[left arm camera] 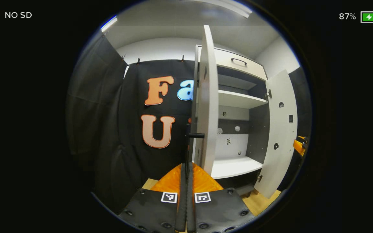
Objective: Open the right door of the double-door shoe cabinet with the right hand, and open the left door with the left hand.
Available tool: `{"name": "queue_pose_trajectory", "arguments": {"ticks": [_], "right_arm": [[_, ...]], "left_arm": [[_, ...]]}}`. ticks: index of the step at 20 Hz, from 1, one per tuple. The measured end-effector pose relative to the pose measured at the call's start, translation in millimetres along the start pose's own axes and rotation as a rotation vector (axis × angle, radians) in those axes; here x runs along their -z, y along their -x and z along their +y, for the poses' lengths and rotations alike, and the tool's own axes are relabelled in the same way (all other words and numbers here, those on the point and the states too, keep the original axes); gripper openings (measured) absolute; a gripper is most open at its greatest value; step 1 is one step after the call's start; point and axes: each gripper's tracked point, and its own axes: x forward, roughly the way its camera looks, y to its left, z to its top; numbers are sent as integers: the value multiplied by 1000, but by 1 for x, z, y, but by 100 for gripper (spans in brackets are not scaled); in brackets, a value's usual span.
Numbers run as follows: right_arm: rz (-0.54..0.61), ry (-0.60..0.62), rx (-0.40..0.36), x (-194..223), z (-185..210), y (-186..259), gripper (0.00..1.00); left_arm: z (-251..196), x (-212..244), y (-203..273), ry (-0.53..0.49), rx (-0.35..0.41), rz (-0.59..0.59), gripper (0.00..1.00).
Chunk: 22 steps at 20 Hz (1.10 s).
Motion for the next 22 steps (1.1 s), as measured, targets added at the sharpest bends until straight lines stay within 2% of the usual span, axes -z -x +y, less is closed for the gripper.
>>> {"name": "queue_pose_trajectory", "arguments": {"ticks": [1, 2, 3, 4, 7, 8, 13, 16, 19, 22], "right_arm": [[0, 2, -3, -1, 0, 1, 93], [0, 0, -5, 0, 1, 0, 93], [2, -4, -9, 1, 3, 0, 93], [7, -9, -13, 1, 4, 1, 93], [18, -23, -15, 0, 1, 3, 93], [18, -28, -12, -3, -1, 3, 93], [15, -57, -7, -13, -8, 12, 93], [2, -59, 7, -23, -15, 17, 93], [-11, -65, 9, -30, -18, 23, 93], [-19, -69, 14, -33, -21, 24, 93]], "left_arm": [[-9, -6, 5, 0, 16, -17, 4], [-10, -11, 13, -3, 7, -31, 11], [-10, -16, 18, -6, -5, -40, 11], [-7, -19, 23, -9, -24, -49, 22], [7, -38, 49, -17, -66, -51, 24], [7, -41, 52, -20, -68, -48, 29], [0, -53, 68, -25, -48, -41, 43], [-2, -57, 77, -24, -40, -39, 62], [-9, -59, 79, -17, -26, -32, 66], [-8, -62, 78, -41, -38, -33, 77]]}}
